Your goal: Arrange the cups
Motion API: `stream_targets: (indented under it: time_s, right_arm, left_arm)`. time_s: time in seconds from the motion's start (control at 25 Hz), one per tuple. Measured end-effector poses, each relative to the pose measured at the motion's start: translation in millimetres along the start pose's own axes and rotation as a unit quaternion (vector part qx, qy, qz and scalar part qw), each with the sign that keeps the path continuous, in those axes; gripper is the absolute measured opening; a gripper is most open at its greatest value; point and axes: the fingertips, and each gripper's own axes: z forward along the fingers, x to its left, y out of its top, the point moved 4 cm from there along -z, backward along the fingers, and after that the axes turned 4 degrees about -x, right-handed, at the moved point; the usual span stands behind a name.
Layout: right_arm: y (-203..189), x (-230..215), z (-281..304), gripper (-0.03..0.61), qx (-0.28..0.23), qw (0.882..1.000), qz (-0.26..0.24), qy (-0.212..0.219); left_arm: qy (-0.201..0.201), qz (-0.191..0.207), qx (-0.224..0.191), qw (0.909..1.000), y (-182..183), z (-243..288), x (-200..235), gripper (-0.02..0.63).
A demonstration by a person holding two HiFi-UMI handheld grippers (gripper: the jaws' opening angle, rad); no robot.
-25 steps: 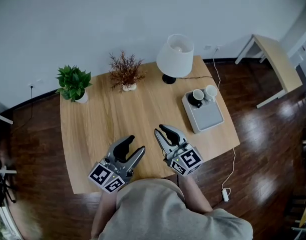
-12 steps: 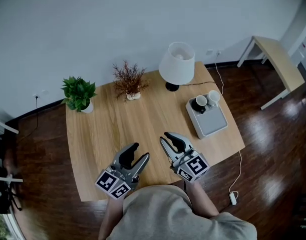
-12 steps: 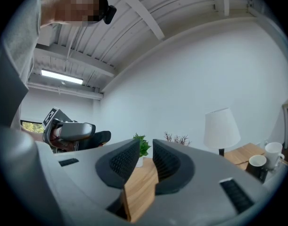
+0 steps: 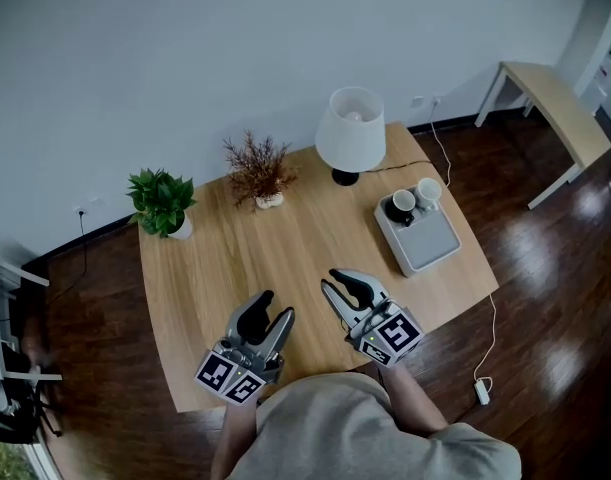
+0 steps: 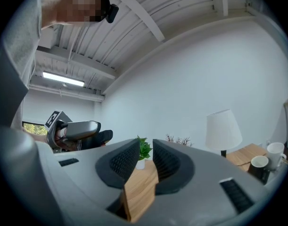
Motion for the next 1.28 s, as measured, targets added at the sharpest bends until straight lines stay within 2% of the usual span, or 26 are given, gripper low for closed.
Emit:
stream_targets:
  time_s: [0.52, 0.76, 0.96, 1.08, 1.28]
  right_arm:
    - [19.4, -9.0, -15.0, 0.086, -0.035, 0.999, 0.001, 0.005]
    - [32.8, -20.2, -25.3, 0.086, -0.068, 0.998, 0.003, 0.011]
    - [44.6, -35.8, -24.2, 0.085, -0.089, 0.996, 0.006, 0.000]
    - [55.4, -36.8, -16.9, 0.086, -0.099, 0.995, 0.000, -0.010]
    - [79.0, -21.4, 6.2, 0.086, -0.100, 0.994, -0.045, -0.024]
  left_arm:
    - [-0.019, 0.002, -0.002, 0.9998, -5.7, 22.3, -12.2, 0.212]
    - [-0.001, 0.006, 0.013, 0.9999, -14.3, 29.6, -17.3, 0.212]
    - [0.007, 0.017, 0.014, 0.9997, -9.1, 33.8, -22.1, 0.212]
    - [0.002, 0.026, 0.001, 0.9997, 4.0, 30.6, -20.8, 0.212]
    - [-0.014, 0.027, -0.054, 0.9981, 37.2, 19.6, -5.0, 0.212]
